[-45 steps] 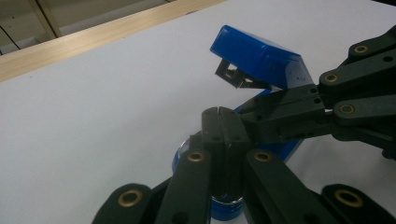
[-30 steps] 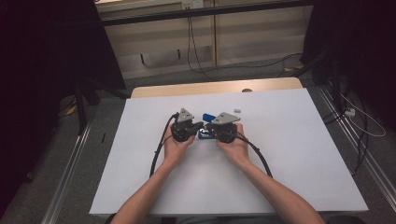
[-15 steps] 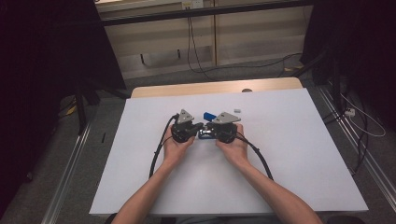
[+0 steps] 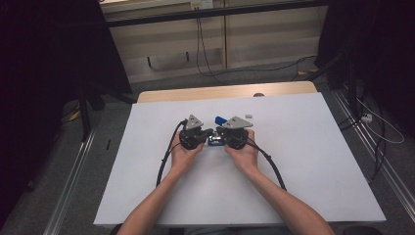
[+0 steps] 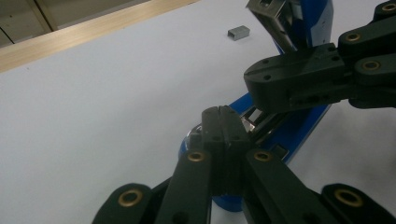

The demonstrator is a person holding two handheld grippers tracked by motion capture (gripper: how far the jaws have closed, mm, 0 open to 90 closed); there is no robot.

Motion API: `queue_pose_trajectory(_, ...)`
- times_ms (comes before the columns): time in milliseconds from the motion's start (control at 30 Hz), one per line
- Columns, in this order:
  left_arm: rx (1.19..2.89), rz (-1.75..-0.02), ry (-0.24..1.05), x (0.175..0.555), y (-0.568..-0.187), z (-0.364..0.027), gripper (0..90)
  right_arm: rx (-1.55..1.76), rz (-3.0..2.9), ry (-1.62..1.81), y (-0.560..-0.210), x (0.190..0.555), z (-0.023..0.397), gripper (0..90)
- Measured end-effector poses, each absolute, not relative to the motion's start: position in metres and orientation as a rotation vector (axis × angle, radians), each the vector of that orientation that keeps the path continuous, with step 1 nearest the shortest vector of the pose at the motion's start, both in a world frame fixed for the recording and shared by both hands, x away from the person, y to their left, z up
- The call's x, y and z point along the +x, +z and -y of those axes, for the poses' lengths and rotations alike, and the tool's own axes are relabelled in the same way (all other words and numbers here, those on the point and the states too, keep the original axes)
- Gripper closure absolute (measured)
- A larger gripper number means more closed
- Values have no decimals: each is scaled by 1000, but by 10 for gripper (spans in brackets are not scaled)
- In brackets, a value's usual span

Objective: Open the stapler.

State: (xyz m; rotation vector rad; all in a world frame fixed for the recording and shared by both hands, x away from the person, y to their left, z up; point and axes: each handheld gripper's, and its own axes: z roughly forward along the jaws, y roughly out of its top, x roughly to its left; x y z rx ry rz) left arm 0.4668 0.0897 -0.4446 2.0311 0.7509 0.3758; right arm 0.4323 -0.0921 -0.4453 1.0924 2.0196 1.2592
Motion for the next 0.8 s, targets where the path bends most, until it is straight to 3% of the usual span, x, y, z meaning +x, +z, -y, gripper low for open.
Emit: queue_pose_trajectory(800, 2032, -737, 387, 467, -445, -89, 900, 1133, -1921, 1265, -436, 432, 103, 900)
